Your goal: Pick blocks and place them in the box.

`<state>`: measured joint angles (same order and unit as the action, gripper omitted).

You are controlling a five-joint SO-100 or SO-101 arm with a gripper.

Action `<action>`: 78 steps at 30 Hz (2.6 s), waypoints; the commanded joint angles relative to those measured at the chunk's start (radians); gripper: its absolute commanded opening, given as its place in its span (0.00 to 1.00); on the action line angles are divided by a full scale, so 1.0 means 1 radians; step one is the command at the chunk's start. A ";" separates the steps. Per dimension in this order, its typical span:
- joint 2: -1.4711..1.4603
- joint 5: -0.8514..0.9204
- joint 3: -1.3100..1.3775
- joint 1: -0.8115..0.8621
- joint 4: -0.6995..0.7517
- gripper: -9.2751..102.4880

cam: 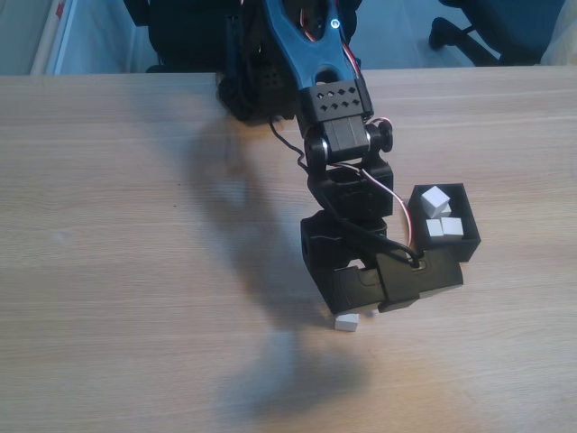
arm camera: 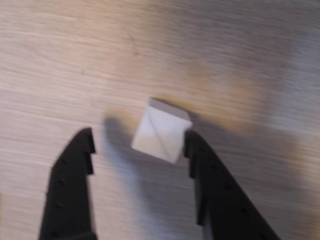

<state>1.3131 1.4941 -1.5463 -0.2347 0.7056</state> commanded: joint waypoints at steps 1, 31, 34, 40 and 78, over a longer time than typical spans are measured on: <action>0.003 0.012 0.055 0.023 -0.018 0.25; -0.092 -0.031 0.092 0.018 -0.044 0.24; -0.110 -0.032 0.115 0.021 -0.046 0.24; -0.121 -0.031 0.123 0.026 -0.048 0.22; 0.644 -0.069 -0.453 -0.357 -0.028 0.10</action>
<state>1.8745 1.4389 -2.0034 -0.5446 0.6611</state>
